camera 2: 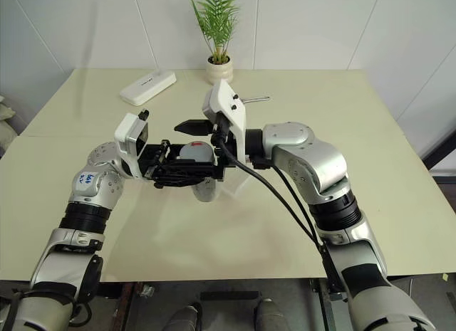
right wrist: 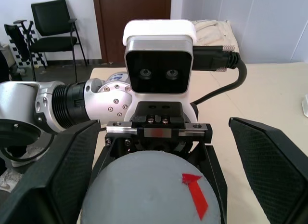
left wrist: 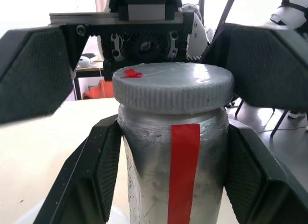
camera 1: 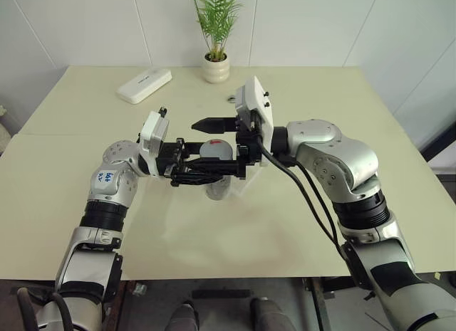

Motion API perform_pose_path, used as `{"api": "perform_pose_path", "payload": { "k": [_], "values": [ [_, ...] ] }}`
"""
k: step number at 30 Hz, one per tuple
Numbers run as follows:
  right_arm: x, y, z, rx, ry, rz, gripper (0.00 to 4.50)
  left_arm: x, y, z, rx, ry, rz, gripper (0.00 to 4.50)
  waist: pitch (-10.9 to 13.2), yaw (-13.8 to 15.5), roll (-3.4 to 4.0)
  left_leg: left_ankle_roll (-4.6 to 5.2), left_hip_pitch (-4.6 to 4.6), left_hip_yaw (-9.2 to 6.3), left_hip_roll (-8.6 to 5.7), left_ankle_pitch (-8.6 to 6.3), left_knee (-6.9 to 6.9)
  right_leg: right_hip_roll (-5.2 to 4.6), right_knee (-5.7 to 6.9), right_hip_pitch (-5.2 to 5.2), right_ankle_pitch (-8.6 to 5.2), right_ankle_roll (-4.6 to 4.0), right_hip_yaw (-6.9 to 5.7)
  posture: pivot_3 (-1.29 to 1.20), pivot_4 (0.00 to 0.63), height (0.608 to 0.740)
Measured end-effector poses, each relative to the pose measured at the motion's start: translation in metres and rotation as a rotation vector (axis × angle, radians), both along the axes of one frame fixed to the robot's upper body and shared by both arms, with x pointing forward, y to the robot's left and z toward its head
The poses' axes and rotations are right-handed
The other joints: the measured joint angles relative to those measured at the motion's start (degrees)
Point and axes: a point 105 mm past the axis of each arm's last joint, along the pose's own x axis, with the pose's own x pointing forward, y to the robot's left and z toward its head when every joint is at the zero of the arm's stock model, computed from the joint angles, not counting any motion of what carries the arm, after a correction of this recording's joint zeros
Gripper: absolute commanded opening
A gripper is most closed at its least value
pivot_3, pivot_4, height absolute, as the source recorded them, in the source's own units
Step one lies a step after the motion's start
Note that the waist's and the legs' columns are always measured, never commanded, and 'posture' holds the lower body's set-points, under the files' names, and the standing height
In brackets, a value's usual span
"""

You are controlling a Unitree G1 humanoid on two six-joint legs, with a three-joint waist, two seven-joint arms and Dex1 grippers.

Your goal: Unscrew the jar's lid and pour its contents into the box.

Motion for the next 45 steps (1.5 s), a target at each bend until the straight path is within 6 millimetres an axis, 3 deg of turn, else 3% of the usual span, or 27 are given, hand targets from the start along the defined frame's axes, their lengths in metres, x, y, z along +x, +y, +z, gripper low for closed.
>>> {"api": "perform_pose_path", "payload": {
  "k": [10, 25, 45],
  "values": [
    [0.0, 0.001, -0.001, -0.008, -0.02, -0.01, 4.5, 0.0, 0.0, 0.0, -0.001, 0.004, 0.001, 2.6, 0.0, 0.0, 0.0, 0.0, 0.0, -0.01, 0.0, 0.0, 0.0, 0.0, 0.0, 0.0, 0.0, 0.0, 0.0, 0.0, 0.15, 0.74],
    [-0.006, -0.028, -0.002, -0.041, -0.029, -0.102, 4.5, 0.0, 0.004, -0.001, -0.001, 0.011, 0.011, 2.6, 0.0, 0.1, 0.0, 0.0, -0.01, -0.01, -0.01, 0.0, 0.01, -0.01, -0.02, 0.0, 0.0, 0.0, -0.01, 0.0, 0.15, 0.74],
    [-0.008, -0.04, -0.005, -0.065, -0.024, -0.13, 4.5, 0.0, 0.004, -0.001, 0.002, 0.015, 0.012, 2.6, 0.0, 0.1, 0.0, 0.0, -0.02, -0.02, 0.0, 0.0, 0.0, 0.0, -0.03, 0.0, 0.0, 0.0, -0.01, 0.0, 0.15, 0.74]
  ]
}}
